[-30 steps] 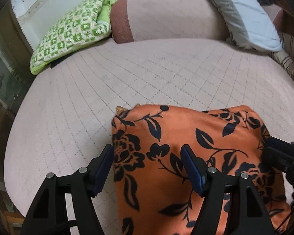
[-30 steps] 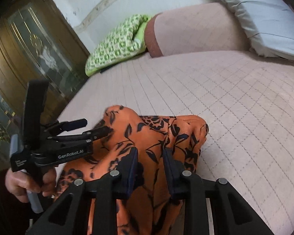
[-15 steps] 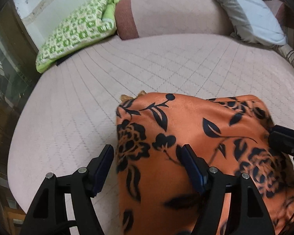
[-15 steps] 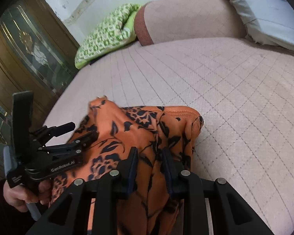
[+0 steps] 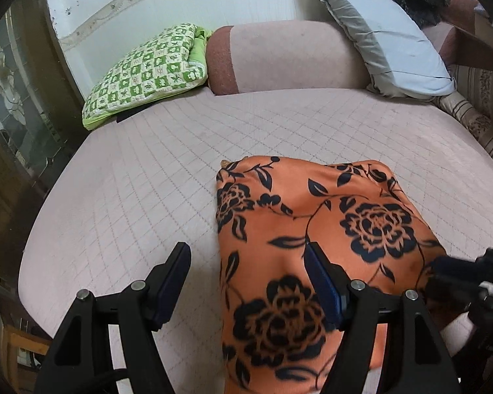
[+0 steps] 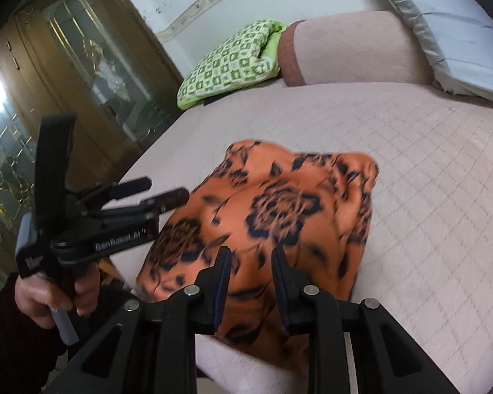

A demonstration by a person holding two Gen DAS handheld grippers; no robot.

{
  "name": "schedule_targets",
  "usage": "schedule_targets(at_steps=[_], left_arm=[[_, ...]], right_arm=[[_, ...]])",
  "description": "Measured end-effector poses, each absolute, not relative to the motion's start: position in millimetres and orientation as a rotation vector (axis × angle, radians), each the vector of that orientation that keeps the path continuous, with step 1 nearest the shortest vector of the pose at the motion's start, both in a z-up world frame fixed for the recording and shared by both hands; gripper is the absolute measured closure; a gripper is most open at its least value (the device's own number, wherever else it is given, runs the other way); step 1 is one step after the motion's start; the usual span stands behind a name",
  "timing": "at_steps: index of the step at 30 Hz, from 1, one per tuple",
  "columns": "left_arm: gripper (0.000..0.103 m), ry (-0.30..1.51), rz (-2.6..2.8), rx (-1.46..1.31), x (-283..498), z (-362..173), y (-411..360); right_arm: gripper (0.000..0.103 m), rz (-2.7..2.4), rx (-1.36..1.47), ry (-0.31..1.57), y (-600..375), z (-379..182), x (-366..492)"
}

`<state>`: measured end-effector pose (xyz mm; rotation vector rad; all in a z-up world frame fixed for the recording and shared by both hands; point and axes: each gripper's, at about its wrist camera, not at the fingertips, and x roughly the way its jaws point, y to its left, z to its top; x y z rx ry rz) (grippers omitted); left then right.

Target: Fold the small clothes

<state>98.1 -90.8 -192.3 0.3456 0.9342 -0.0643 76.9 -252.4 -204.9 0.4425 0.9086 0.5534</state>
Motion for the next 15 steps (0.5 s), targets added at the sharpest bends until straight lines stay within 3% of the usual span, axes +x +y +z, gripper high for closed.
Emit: schedule_targets(at_steps=[15], left_arm=[[0.031, 0.983, -0.026, 0.302, 83.5, -207.6, -73.3]], right_arm=[[0.076, 0.519, 0.419, 1.031, -240.3, -232.6, 67.0]])
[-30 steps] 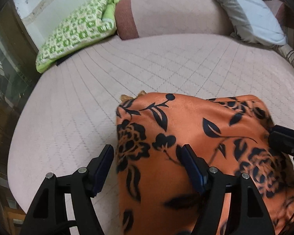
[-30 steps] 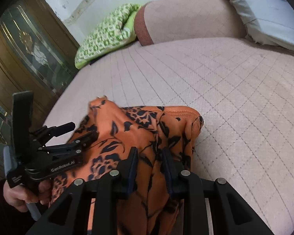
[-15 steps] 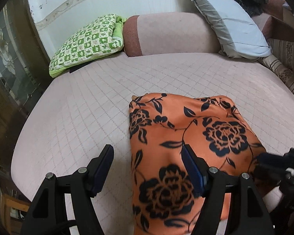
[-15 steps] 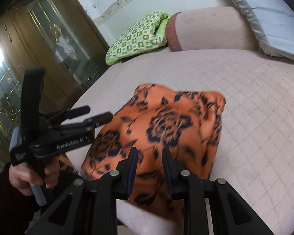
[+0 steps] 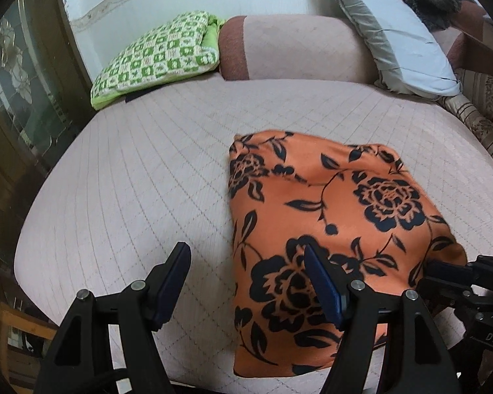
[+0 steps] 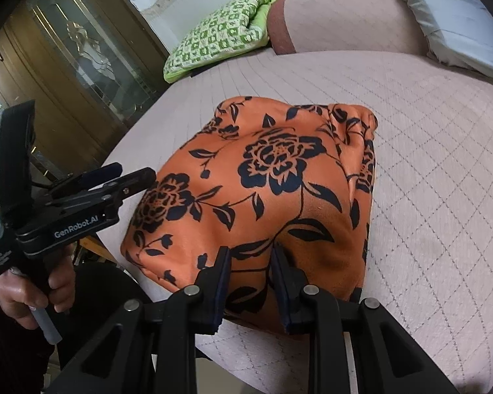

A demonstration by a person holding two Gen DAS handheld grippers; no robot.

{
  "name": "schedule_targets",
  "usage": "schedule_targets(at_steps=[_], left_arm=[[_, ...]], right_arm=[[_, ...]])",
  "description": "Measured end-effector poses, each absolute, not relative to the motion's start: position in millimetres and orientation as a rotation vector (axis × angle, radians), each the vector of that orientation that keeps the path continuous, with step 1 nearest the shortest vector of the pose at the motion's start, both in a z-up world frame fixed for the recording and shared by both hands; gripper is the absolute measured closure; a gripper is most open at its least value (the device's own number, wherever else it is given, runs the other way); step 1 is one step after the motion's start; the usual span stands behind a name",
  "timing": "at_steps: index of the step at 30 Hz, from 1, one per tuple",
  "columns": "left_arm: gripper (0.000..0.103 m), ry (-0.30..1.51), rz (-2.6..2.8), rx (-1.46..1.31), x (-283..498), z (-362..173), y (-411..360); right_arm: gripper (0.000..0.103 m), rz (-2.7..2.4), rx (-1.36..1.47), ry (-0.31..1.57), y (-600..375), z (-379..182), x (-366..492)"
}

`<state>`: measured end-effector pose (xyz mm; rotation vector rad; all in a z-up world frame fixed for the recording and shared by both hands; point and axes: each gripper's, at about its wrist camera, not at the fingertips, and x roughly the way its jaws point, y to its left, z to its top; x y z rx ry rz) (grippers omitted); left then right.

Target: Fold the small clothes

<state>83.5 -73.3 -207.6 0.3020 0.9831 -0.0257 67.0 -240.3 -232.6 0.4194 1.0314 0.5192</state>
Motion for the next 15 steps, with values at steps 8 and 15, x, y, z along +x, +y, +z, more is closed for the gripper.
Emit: schedule_targets(at_steps=[8, 15], left_arm=[[0.027, 1.021, 0.009, 0.283, 84.9, -226.3, -64.1], [0.023, 1.031, 0.035, 0.269, 86.7, -240.0, -61.3]], right_arm=[[0.076, 0.531, 0.418, 1.057, -236.6, -239.7, 70.1], [0.075, 0.537, 0.381, 1.064, -230.9, -244.5, 73.0]])
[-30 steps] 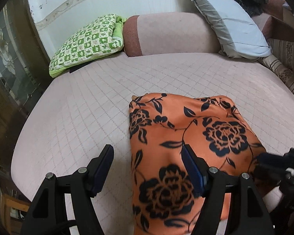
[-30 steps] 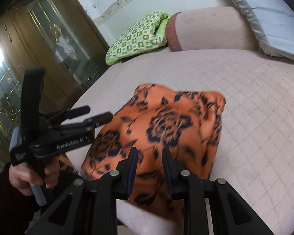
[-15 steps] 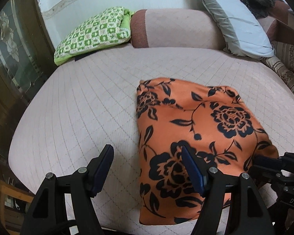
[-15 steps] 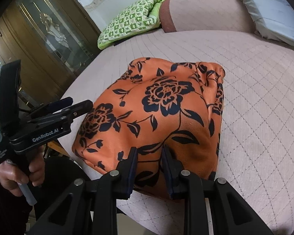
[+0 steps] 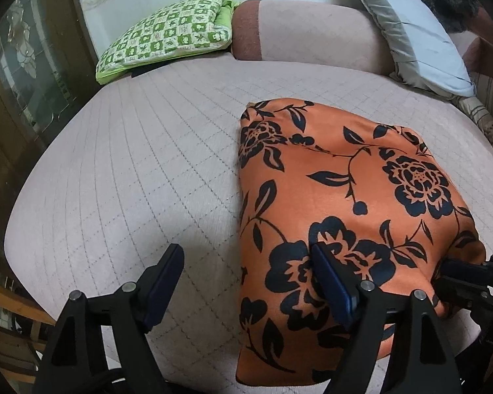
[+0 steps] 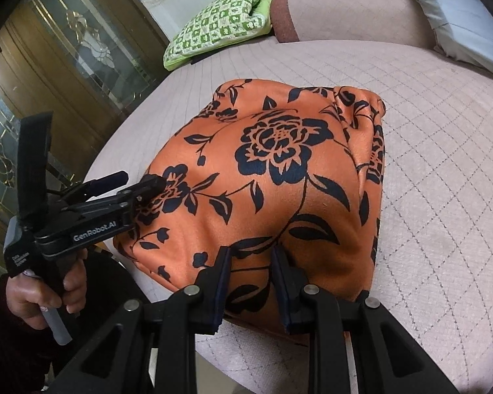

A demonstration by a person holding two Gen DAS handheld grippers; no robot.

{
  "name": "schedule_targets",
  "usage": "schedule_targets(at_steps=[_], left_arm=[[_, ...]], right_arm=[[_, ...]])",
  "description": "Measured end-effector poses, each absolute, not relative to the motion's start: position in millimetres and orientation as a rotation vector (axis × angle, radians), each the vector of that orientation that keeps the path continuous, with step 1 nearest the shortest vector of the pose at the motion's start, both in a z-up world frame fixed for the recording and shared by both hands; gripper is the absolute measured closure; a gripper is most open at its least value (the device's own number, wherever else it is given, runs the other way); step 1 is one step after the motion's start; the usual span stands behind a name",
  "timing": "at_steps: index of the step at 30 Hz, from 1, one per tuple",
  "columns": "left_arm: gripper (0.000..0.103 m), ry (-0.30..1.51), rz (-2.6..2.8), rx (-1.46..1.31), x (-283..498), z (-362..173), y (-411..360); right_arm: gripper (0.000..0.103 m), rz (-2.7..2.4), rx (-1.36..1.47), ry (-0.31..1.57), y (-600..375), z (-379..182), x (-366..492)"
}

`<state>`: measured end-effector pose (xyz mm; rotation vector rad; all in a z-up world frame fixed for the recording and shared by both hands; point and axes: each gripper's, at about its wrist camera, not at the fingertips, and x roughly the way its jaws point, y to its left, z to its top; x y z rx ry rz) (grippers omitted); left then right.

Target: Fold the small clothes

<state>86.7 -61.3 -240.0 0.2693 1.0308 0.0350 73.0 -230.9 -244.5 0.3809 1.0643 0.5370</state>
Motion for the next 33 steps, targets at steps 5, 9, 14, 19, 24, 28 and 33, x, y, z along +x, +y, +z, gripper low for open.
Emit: schedule_targets(at_steps=[5, 9, 14, 19, 24, 28, 33], left_arm=[[0.023, 1.031, 0.046, 0.271, 85.9, -228.7, -65.4], [0.023, 0.999, 0.062, 0.292, 78.7, -210.2, -72.4], [0.023, 0.923, 0.073, 0.298, 66.5, -175.2, -85.7], [0.023, 0.848, 0.082, 0.295, 52.6, -136.2, -101.6], [0.021, 0.793, 0.07, 0.303, 38.5, -105.0, -109.8], [0.018, 0.73, 0.05, 0.323, 24.4, -82.1, -119.6], [0.018, 0.679, 0.031, 0.324, 10.4, -56.9, -126.0]], right_arm=[[0.073, 0.537, 0.357, 1.06, -230.6, -239.9, 71.8], [0.073, 0.523, 0.361, 1.028, -236.4, -225.1, 66.9], [0.073, 0.475, 0.376, 0.924, -253.8, -196.7, 52.5], [0.073, 0.439, 0.376, 0.835, -268.8, -163.9, 35.1], [0.073, 0.408, 0.379, 0.757, -276.3, -129.1, 21.1], [0.073, 0.387, 0.368, 0.699, -276.3, -100.2, 9.3], [0.073, 0.361, 0.316, 0.651, -264.9, -72.3, -4.8]])
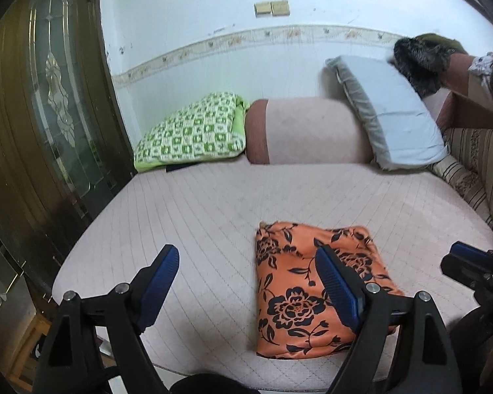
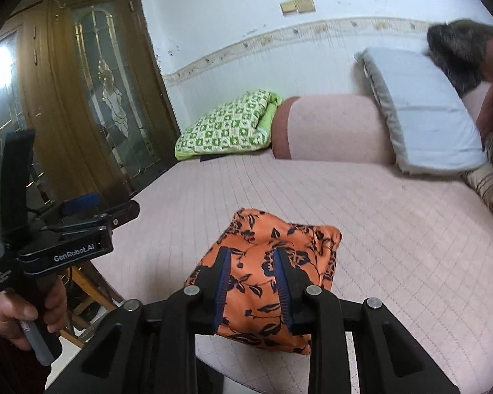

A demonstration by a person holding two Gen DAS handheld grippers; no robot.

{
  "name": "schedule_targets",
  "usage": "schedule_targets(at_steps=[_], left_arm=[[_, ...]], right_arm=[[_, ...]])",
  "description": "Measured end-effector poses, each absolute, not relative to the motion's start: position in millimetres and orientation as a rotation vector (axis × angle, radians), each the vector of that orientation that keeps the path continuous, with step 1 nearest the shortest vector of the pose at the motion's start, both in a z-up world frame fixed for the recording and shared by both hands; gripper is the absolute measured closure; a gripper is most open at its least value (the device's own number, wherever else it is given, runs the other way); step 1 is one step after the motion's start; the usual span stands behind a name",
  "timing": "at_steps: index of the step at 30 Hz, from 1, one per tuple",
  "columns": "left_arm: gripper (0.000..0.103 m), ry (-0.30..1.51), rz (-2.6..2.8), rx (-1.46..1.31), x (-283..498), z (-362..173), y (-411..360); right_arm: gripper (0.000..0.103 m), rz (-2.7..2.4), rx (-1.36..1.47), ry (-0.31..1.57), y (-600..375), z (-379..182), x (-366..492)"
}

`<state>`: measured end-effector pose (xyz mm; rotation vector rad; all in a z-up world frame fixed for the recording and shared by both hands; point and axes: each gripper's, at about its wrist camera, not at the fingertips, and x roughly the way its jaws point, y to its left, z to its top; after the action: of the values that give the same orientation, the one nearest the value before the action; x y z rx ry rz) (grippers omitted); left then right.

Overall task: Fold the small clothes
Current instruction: 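Release the folded blouse and lift both grippers away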

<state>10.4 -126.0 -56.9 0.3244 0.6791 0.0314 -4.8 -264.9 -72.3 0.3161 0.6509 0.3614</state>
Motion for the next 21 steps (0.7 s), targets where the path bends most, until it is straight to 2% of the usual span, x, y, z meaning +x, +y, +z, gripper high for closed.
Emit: schedule_targets(at_steps=[12, 21], left_arm=[[0.015, 0.565, 0.067, 0.338, -20.1, -5.9, -127.2], [0.015, 0.528, 0.043, 0.296, -29.8, 18.1, -124.6]], right_arm=[[0.073, 0.289, 0.223, 0.589, -244.3, -30.8, -28.9], [0.073, 0.295, 0.202, 0.603, -235.8, -24.5, -31.9]])
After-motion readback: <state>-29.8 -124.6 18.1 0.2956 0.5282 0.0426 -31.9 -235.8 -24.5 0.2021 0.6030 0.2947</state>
